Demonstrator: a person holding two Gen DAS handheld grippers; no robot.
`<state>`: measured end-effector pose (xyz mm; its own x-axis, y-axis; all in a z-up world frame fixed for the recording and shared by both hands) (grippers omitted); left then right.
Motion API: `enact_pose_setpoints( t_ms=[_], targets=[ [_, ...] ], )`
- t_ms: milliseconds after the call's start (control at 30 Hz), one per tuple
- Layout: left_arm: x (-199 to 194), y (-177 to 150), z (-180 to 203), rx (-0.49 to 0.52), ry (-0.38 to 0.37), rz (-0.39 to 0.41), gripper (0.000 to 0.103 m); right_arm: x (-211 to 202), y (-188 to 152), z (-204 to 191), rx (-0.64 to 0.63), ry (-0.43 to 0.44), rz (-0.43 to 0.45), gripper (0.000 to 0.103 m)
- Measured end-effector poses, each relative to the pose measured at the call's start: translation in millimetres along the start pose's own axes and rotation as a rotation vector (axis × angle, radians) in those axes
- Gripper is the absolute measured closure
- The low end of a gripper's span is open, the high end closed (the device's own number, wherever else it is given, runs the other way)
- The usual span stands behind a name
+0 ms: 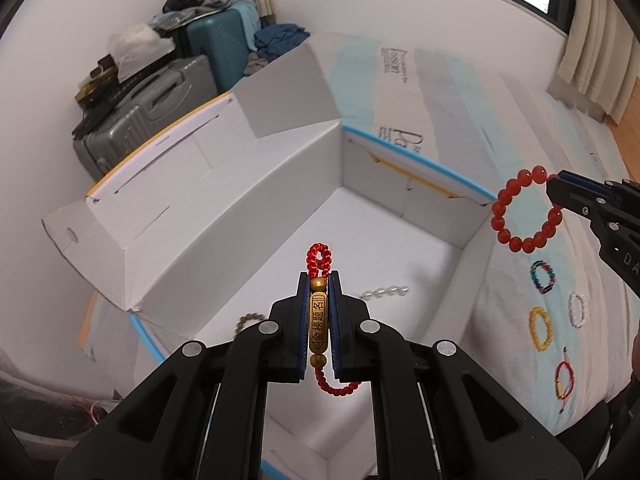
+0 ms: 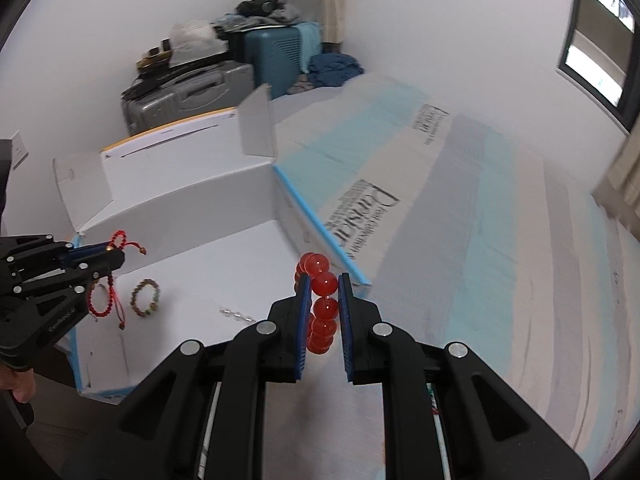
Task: Organize jewelry
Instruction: 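Lower the red string bracelet and red bead bracelet into the box with both tools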
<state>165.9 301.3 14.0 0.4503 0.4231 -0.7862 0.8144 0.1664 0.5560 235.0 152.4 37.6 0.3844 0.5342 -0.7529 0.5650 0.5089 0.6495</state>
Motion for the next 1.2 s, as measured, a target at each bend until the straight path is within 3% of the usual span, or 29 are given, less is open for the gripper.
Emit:
enact_pose_setpoints(
  t_ms=[267, 533, 867, 1200],
  targets=[
    [25, -12, -15, 0.017, 0.0, -0.069, 0.095, 40, 1, -40, -0.085, 0.052, -0.078, 0.09],
    [54, -25, -16, 0.045, -0.051, -0.168, 0.095, 81, -11, -60, -0.124, 0.094, -0.206, 0.09],
    [90, -46, -12, 0.119, -0.045, -0.302, 0.095, 125, -36, -70, -0.162, 0.131, -0.371, 0.09],
    [124, -65, -1, 0.237, -0.026, -0.445, 0.095, 149, -45, -68, -0.165, 0.122, -0.47, 0.09]
  ],
)
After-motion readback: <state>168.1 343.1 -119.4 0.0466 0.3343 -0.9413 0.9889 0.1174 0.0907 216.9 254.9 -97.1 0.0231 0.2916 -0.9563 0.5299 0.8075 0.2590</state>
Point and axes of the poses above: each gripper's, at about its wrist camera, not at the fingertips, and x roughly the way its jaws point, z to its right, y to its top, the point moved 5 cm from there along x, roughly the way its jaws point, and after that the axes turned 15 degrees about y, right-handed, at the moved point
